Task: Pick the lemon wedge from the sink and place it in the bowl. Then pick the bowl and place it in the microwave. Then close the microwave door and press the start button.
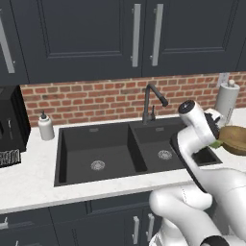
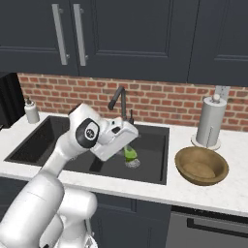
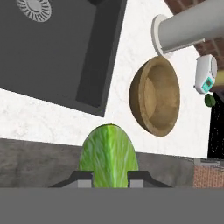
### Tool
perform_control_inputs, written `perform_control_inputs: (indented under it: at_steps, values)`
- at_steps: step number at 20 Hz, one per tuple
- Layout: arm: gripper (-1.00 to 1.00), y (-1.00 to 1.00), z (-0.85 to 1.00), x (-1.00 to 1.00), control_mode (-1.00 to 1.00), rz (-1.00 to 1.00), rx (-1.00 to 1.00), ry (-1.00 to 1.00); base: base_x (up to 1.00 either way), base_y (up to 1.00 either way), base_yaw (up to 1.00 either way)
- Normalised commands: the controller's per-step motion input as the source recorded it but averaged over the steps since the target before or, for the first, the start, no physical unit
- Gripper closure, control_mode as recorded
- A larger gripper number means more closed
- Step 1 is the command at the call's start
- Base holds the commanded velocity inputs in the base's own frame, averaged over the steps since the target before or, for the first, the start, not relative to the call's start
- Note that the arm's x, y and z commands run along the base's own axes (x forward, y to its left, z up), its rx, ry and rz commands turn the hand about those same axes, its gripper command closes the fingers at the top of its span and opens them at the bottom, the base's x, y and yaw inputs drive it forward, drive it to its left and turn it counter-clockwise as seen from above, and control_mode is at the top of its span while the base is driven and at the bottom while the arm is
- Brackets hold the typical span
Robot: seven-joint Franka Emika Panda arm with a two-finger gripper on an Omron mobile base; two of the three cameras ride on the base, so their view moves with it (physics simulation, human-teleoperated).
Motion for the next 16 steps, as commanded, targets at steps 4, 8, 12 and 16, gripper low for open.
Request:
perform_control_inputs:
  at_steps: [4,8,12,16]
  values:
    - [1.00,-1.00,0.00,0.46,-1.00,0.00,0.00,0.19,0.00,0.00,0.00]
    - [1.00,-1.00,-0.01,0.88,-1.00,0.00,0.00,0.20,0.00,0.00,0.00]
    - [1.00,-1.00,-0.01,0.72,-1.00,0.00,0.02,0.12,0.00,0.00,0.00]
    - [1.00,-1.00,-0.06,0.45,-1.00,0.00,0.06,0.06,0.00,0.00,0.00]
